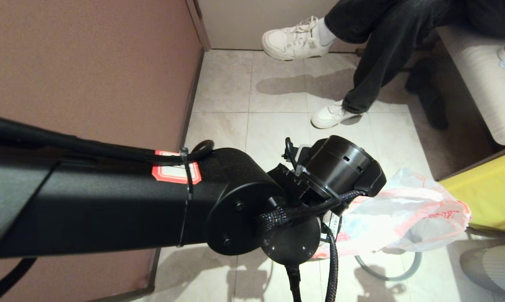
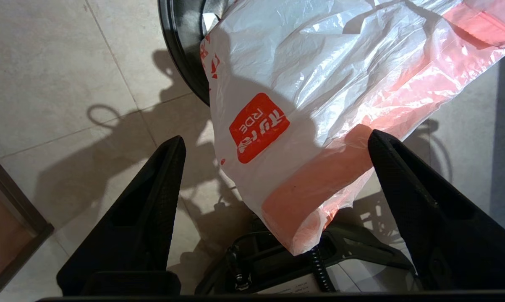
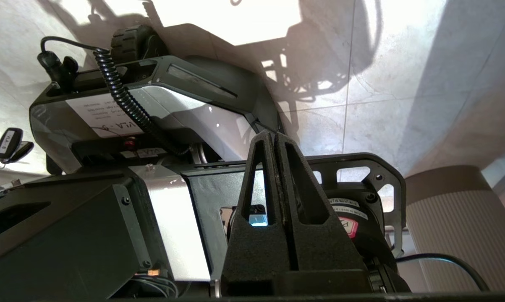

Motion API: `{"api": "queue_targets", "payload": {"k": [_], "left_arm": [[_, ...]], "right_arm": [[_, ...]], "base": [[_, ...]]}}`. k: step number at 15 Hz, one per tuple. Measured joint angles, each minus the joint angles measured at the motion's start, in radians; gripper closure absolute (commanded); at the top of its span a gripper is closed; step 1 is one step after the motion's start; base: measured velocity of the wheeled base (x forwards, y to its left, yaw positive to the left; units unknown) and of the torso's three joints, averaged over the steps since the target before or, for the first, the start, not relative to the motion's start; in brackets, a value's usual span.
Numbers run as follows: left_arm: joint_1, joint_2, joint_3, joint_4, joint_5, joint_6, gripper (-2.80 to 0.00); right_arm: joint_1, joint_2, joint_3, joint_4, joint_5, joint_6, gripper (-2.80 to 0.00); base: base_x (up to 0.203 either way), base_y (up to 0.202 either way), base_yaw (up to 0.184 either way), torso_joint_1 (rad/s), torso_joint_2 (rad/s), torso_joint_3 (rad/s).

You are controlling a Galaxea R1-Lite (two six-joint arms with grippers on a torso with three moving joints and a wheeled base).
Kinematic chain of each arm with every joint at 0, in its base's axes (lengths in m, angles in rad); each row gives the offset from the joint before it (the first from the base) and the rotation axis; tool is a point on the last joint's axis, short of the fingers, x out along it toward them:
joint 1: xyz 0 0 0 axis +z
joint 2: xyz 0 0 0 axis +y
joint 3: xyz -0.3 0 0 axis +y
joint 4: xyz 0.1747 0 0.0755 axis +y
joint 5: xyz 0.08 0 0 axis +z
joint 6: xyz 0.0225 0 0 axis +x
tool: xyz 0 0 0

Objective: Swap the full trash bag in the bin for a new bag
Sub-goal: Put the new garbage bag on the trash can

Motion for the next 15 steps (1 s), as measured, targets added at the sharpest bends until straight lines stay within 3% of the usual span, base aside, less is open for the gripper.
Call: {"api": "queue_targets", "payload": {"k": [3,6,10,13,15], "left_arm": [[0.025,0.012,0.004,-0.008,0.019,-0.001,-2.8],[0.028,-0.032,0.0,-0.035,-0.013,0.004,-2.8],[-0.032,-0.068,-0.021,-0.021,-0.084,0.055,-2.8],[-0.024,-0.047,-0.049,-0.026,-0.156,0.134,-2.8],[-0.013,-0.028,-0.078,-0.027,-0.165,0.187,-2.8]], "right_arm": [[-0.005,-0.013,0.016,0.001,-0.001,-0.001,0.0],[-0.009,-0.014,0.02,-0.001,-0.002,0.0,0.0],[-0.014,-0.016,0.019,-0.022,0.0,0.003,0.0],[-0.015,-0.017,0.021,-0.082,0.017,0.004,0.0],[-0.014,-0.015,0.021,-0.159,0.052,0.003,0.0]], "base": [[0.0,0.0,0.0,0.0,0.0,0.0],[0.0,0.0,0.0,0.0,0.0,0.0],[0.0,0.0,0.0,0.0,0.0,0.0],[0.0,0.0,0.0,0.0,0.0,0.0],[0.0,0.0,0.0,0.0,0.0,0.0]]}}
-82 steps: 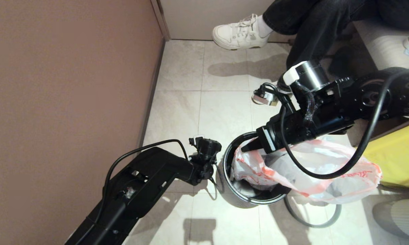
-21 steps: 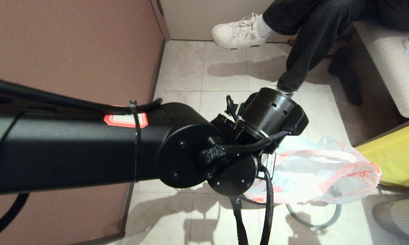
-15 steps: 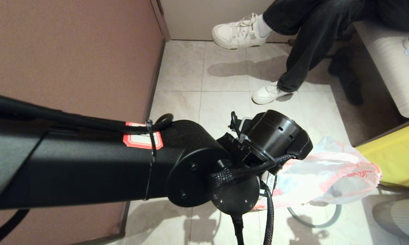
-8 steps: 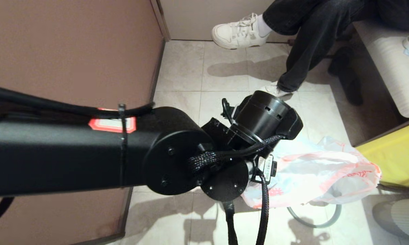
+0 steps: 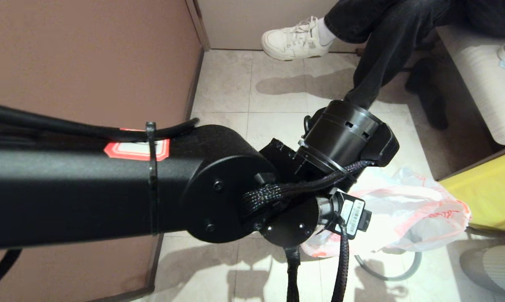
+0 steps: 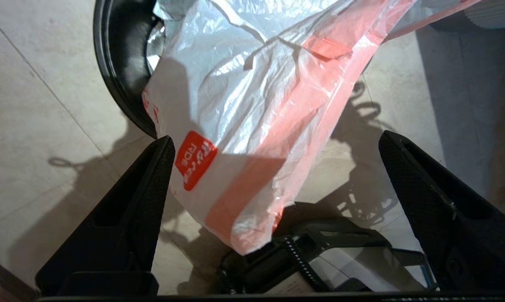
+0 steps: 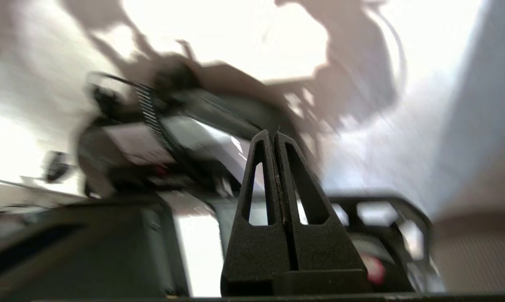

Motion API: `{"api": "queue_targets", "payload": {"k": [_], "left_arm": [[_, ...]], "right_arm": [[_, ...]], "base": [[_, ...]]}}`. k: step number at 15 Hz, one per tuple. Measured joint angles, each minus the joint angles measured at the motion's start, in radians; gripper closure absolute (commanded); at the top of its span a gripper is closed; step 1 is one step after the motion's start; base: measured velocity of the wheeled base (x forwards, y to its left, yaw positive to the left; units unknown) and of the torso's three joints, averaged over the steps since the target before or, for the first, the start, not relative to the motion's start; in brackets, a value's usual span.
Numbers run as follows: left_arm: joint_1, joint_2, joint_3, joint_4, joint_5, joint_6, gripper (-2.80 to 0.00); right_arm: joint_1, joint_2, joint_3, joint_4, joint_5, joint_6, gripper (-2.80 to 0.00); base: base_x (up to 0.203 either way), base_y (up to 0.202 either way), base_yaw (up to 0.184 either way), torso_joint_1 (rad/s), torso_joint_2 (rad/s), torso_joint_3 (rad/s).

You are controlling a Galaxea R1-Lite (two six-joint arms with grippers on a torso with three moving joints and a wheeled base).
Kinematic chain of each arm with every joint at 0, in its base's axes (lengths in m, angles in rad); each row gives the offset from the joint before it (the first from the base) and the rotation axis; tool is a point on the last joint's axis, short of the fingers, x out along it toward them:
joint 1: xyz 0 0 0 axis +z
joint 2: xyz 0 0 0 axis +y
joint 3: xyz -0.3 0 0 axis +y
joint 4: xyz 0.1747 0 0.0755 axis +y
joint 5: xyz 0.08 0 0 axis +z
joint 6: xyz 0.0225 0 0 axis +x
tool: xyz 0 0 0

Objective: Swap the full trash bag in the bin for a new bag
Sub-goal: Put the new garbage bag on the trash can

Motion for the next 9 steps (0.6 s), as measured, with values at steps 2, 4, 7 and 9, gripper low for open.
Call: {"api": "queue_targets", "payload": {"k": [2,4,7,9], "left_arm": [[0.019,0.028,-0.036,-0.001,0.0,0.077,-2.8],[0.048,0.073,-0.077,0.001,-0.001,0.162,-2.8],[0.076,0.117,-0.096,0.004,0.0,0.285,-2.8],[0.084,0.126,-0.106,0.004,0.0,0.345,-2.8]], "right_arm": [[0.001,0.003,-0.003,-0.082,0.052,-0.008,0.0],[0.001,0.031,-0.014,-0.216,0.085,-0.073,0.0],[-0.009,0.134,-0.018,-0.451,0.116,-0.159,0.0],[-0.041,0.211,0.031,-0.648,0.199,-0.171,0.0]], "base": [[0.0,0.0,0.0,0.0,0.0,0.0],[0.0,0.0,0.0,0.0,0.0,0.0],[0.0,0.0,0.0,0.0,0.0,0.0],[0.0,0.0,0.0,0.0,0.0,0.0]]}}
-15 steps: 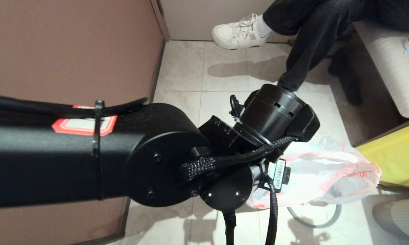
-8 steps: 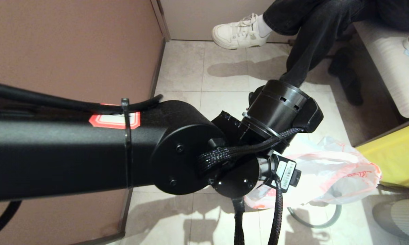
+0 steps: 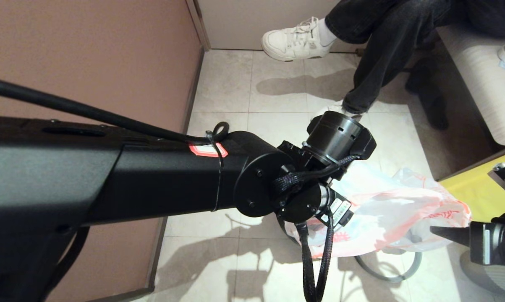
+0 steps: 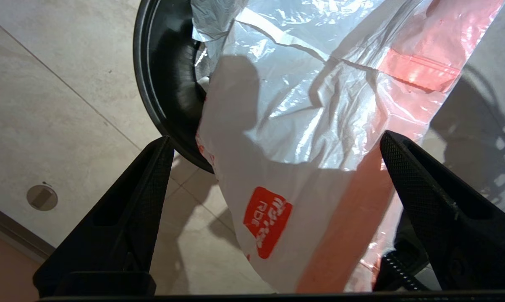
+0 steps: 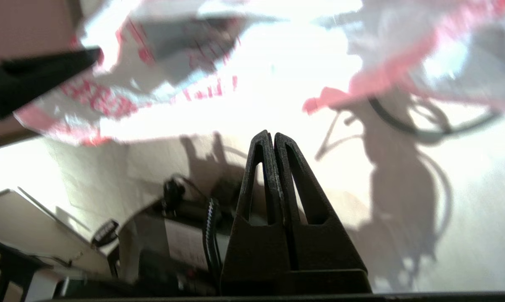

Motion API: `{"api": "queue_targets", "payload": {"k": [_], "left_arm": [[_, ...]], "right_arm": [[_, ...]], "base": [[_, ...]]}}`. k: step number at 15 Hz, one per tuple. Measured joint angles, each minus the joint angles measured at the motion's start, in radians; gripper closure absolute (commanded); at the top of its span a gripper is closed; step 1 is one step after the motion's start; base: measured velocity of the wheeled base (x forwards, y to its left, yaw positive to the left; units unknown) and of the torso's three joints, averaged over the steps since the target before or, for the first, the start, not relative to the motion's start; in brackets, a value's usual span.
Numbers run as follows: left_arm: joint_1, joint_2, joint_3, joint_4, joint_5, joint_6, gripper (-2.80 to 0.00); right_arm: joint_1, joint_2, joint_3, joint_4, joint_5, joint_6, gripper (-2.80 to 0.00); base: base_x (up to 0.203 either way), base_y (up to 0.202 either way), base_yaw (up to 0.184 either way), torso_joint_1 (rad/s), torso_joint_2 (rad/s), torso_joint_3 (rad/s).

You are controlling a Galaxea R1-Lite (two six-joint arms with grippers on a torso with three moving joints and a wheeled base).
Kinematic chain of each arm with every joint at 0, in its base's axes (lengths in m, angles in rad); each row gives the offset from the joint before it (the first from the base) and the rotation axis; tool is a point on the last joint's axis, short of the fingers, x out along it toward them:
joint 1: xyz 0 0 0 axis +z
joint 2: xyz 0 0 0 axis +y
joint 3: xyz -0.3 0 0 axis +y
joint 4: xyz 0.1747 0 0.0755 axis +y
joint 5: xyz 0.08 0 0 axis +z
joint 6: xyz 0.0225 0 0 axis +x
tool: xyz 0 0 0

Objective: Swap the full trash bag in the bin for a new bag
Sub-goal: Put the new garbage bag on the trash can

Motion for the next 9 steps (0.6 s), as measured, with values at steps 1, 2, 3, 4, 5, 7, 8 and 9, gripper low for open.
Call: {"api": "queue_targets", "payload": {"k": [1,2,3,4,5,7,8,9], "left_arm": [[0.001,0.0,-0.004,-0.001,0.003,0.008,-2.8],[0.0,-0.006,-0.011,-0.004,0.004,0.005,-2.8],[-0.003,-0.016,-0.023,-0.007,0.004,-0.006,-2.8],[-0.012,-0.031,-0.039,-0.004,0.004,-0.024,-2.8],[-0.024,-0.046,-0.048,0.001,0.004,-0.035,-2.8],[-0.046,-0.067,-0.05,0.025,0.003,-0.039,-2.8],[-0.059,-0.075,-0.048,0.045,0.003,-0.04,-2.8],[-0.072,-0.079,-0.046,0.068,0.0,-0.038,-2.8]], "right_arm": [[-0.034,0.043,0.032,-0.106,0.049,-0.003,0.0],[-0.069,0.084,0.056,-0.201,0.09,-0.004,0.0],[-0.107,0.132,0.083,-0.293,0.137,-0.005,0.0],[-0.134,0.179,0.109,-0.37,0.18,-0.006,0.0],[-0.152,0.228,0.134,-0.432,0.213,-0.006,0.0],[-0.179,0.335,0.185,-0.606,0.249,-0.01,0.0],[-0.193,0.389,0.202,-0.7,0.262,-0.008,0.0],[-0.201,0.448,0.215,-0.797,0.286,-0.002,0.0]], "base": [[0.0,0.0,0.0,0.0,0.0,0.0],[0.0,0.0,0.0,0.0,0.0,0.0],[0.0,0.0,0.0,0.0,0.0,0.0],[0.0,0.0,0.0,0.0,0.0,0.0],[0.0,0.0,0.0,0.0,0.0,0.0],[0.0,0.0,0.0,0.0,0.0,0.0],[0.0,0.0,0.0,0.0,0.0,0.0],[0.0,0.0,0.0,0.0,0.0,0.0]]}}
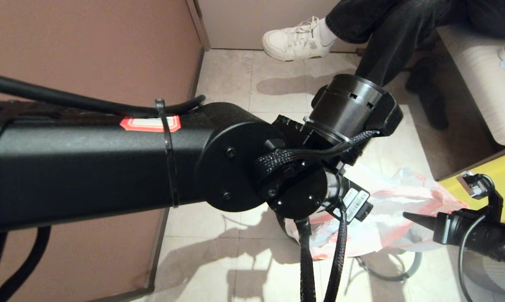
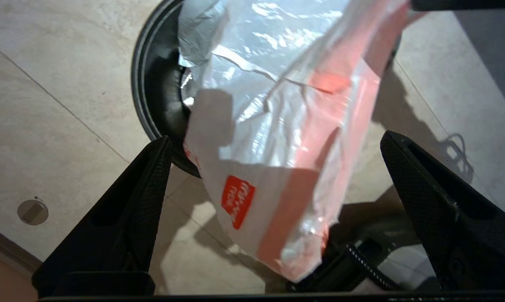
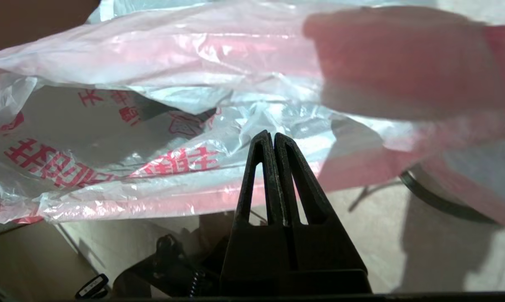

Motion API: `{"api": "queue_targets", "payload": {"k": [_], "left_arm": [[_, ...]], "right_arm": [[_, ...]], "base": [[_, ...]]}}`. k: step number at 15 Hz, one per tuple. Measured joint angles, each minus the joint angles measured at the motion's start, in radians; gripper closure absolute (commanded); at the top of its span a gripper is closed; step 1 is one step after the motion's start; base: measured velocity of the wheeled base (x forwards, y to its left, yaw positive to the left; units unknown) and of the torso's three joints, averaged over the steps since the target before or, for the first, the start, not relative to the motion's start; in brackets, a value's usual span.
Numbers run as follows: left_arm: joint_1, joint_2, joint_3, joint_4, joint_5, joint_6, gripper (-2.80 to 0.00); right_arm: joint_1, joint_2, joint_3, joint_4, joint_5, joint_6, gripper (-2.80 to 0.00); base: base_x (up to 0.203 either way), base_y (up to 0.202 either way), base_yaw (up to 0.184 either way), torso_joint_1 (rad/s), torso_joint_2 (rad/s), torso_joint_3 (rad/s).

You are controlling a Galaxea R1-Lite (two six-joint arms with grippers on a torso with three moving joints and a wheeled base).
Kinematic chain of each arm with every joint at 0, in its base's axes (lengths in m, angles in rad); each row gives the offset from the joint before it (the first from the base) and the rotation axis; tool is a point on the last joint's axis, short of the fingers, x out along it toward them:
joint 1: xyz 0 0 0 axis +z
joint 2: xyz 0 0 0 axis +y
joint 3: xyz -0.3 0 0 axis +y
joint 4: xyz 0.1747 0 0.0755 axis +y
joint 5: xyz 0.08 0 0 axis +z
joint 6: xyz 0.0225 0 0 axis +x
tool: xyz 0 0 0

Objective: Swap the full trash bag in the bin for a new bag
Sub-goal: Put the new garbage bag on the trash can

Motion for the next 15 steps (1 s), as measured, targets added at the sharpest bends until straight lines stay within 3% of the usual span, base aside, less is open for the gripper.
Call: {"api": "queue_targets", "payload": {"k": [3,5,9,11,13,15], "left_arm": [[-0.005,0.004,0.007,0.021,-0.005,0.001,-2.8],[-0.014,0.006,0.032,0.021,-0.024,0.003,-2.8],[-0.044,0.003,0.075,0.021,-0.042,0.005,-2.8],[-0.042,0.011,0.091,0.018,-0.04,0.003,-2.8],[-0.012,0.036,0.086,0.006,-0.038,0.006,-2.8],[0.023,0.069,0.066,-0.025,-0.032,0.005,-2.8]], "right_arm": [[-0.012,0.125,-0.028,-0.269,0.099,0.021,0.0],[-0.012,0.153,-0.082,-0.324,0.113,0.022,0.0],[-0.039,0.09,-0.098,-0.309,0.11,0.019,0.0],[-0.046,-0.009,-0.094,-0.233,0.111,0.02,0.0],[-0.018,-0.121,-0.073,-0.11,0.114,0.007,0.0],[0.065,-0.18,-0.067,-0.024,0.11,-0.013,0.0]], "base": [[0.0,0.0,0.0,0.0,0.0,0.0],[0.0,0.0,0.0,0.0,0.0,0.0],[0.0,0.0,0.0,0.0,0.0,0.0],[0.0,0.0,0.0,0.0,0.0,0.0],[0.0,0.0,0.0,0.0,0.0,0.0],[0.0,0.0,0.0,0.0,0.0,0.0]]}}
